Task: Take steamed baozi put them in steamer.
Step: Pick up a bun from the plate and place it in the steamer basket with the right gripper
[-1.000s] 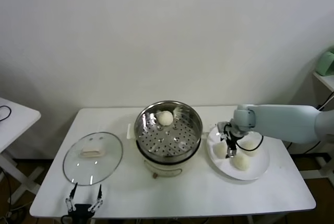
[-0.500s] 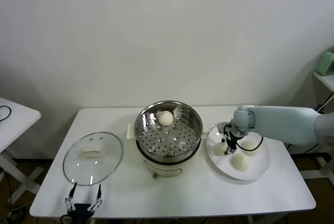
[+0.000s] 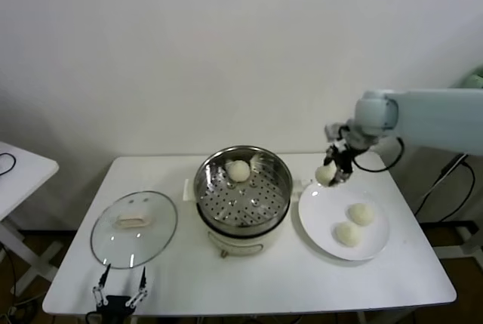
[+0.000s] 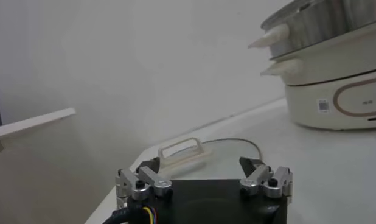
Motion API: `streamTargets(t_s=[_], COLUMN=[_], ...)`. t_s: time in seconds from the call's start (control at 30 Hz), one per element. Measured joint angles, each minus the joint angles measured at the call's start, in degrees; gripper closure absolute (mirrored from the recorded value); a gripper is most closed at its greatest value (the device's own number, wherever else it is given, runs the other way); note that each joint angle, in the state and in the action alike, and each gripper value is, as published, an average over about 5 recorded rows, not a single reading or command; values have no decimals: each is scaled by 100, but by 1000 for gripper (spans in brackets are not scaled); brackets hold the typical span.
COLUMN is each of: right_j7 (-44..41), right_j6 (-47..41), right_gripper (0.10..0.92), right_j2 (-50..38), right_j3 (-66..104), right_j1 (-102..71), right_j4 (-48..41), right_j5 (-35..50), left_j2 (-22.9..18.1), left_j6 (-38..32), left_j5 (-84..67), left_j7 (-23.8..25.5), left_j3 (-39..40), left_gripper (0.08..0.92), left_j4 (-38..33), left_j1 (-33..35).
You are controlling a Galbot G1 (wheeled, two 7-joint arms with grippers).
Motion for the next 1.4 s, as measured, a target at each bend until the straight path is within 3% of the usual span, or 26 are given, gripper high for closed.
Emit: streamTargets(t_s=[0.43, 1.1, 1.4], right_j7=[502, 1003, 1086], right_j6=[-755, -1029, -1049], right_gripper=[422, 368, 217], right_j2=[1240, 2866, 3021], right_j3=[1093, 1638, 1805], right_j1=[-170, -2240, -2513], right_j4=[169, -1260, -1568], right_j5=[859, 195, 104], left_j2=[-17, -18, 1], left_j6=[-30, -75, -87], left_j5=[15, 21, 27], left_j7=[-13, -21, -12], left_j3=[27, 15, 25], left_gripper=[177, 177, 177], left_j4=[25, 128, 139], left_j1=[-90, -187, -223])
